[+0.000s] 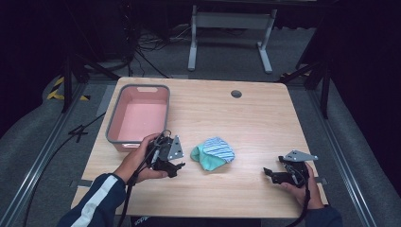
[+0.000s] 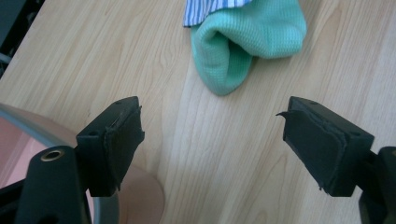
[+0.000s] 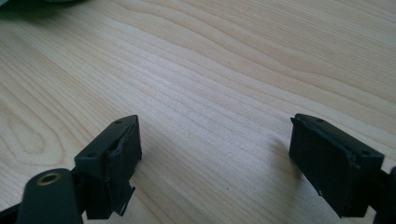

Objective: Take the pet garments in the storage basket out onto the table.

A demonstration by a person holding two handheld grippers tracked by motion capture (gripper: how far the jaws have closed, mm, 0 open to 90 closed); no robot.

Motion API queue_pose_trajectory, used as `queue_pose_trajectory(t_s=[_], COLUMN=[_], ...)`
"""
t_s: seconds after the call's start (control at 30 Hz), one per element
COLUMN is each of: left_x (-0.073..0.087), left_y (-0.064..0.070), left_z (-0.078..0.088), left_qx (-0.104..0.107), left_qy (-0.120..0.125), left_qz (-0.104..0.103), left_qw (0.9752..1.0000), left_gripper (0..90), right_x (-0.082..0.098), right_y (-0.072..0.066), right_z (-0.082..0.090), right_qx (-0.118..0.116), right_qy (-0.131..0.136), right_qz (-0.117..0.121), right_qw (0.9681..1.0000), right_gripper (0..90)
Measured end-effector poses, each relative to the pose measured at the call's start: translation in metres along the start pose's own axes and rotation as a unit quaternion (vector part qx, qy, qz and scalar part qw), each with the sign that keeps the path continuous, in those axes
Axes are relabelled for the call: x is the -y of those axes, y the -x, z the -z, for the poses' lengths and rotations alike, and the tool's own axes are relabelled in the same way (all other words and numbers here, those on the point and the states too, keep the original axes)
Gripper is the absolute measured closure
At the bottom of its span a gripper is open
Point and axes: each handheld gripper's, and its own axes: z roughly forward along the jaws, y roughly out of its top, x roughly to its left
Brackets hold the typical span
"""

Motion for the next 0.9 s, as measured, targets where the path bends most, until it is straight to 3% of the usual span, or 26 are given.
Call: queue_pose_trajectory(t_s=[0.13,0.47,0.6,0.9], left_x=[0.01,0.045,0.06,0.09], left_y=[0.002,0.007,0.009,0.011], left_z=[0.005,0.017,0.02,0.023], left_qx=[-0.008,-0.016,-0.014,-0.034], left_qy=[-0.013,-0.038,-0.047,-0.058], left_qz=[-0.009,-0.003,0.006,0.043], left_qw=[0.9998,0.9991,0.9988,0.9968], left_gripper=[20.3,20.1,19.8,17.5], right_x=[0.0,0.0,0.0,0.0], right_y=[0.0,0.0,0.0,0.0], right_z=[0.0,0.0,0.0,0.0], right_qx=[0.0,0.0,0.0,0.0], right_qy=[0.0,0.0,0.0,0.0], right_qz=[0.0,0.0,0.0,0.0], right_qw=[1.0,1.0,1.0,1.0], right_gripper=[17.3,17.3,17.3,17.3])
